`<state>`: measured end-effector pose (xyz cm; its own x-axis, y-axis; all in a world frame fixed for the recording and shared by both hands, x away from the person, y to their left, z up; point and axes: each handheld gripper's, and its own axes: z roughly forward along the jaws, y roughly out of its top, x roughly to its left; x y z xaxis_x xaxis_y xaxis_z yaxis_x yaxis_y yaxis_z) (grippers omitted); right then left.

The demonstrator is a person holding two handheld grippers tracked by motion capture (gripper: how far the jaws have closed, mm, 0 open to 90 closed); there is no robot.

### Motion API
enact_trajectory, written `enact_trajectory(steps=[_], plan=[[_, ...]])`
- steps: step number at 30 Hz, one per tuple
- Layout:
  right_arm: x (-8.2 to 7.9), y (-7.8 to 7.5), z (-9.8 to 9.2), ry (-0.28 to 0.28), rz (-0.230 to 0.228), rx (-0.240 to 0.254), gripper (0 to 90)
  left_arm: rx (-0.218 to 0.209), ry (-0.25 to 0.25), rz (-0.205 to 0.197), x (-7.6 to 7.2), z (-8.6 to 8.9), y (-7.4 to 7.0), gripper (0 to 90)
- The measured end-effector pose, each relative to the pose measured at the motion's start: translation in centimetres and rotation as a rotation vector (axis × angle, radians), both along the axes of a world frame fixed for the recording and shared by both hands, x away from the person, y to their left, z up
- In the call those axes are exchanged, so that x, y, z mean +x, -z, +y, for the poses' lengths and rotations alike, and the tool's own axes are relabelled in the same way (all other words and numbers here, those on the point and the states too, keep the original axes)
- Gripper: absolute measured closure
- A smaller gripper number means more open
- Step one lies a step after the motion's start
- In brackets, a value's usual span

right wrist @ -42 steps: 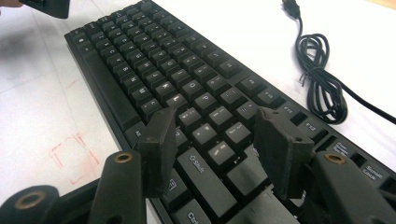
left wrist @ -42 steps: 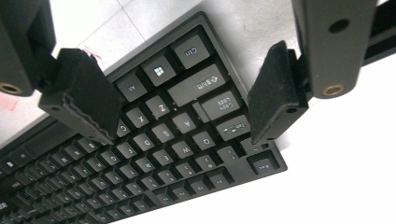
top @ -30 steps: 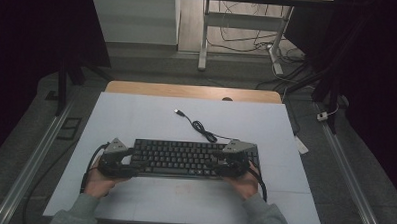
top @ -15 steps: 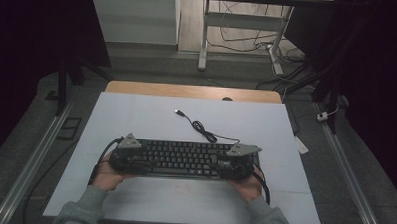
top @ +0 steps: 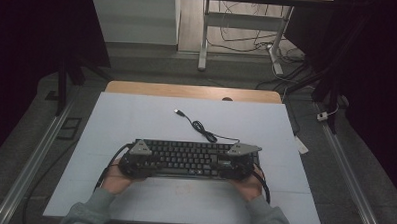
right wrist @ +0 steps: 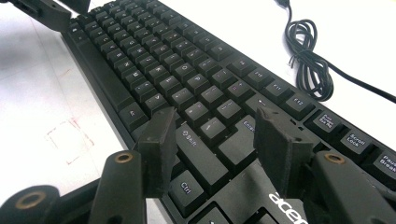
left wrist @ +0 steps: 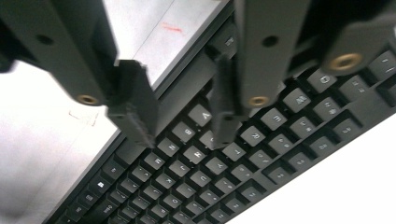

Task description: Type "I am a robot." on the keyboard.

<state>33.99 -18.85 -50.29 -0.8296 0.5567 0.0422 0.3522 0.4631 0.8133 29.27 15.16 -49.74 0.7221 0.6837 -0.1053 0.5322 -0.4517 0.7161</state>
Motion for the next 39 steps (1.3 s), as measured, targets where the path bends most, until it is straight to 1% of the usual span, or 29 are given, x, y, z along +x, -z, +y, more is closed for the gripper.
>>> enact_trajectory(steps=[5,8,12,20,26,39], plan=[[0.0,0.1,0.1,0.0,-0.003,-0.005,49.3,0.007,0.011,-0.001,0.0,-0.6,0.4,81.7],[0.1,0.1,0.2,0.0,-0.001,-0.007,49.3,0.009,0.01,-0.005,0.0,-0.8,0.5,88.7],[0.1,0.2,0.2,-0.004,0.001,-0.009,49.3,0.01,0.007,-0.003,0.1,-1.0,0.7,89.0],[0.1,0.2,0.3,-0.004,0.002,-0.013,49.3,0.028,0.031,0.008,0.1,-1.7,1.1,89.0],[0.1,0.2,0.3,-0.004,0.003,-0.018,49.3,0.033,0.039,0.018,0.2,-2.1,1.4,89.0],[0.1,0.3,0.3,-0.004,0.004,-0.022,49.4,0.049,0.05,0.023,0.4,-2.5,1.9,88.9]])
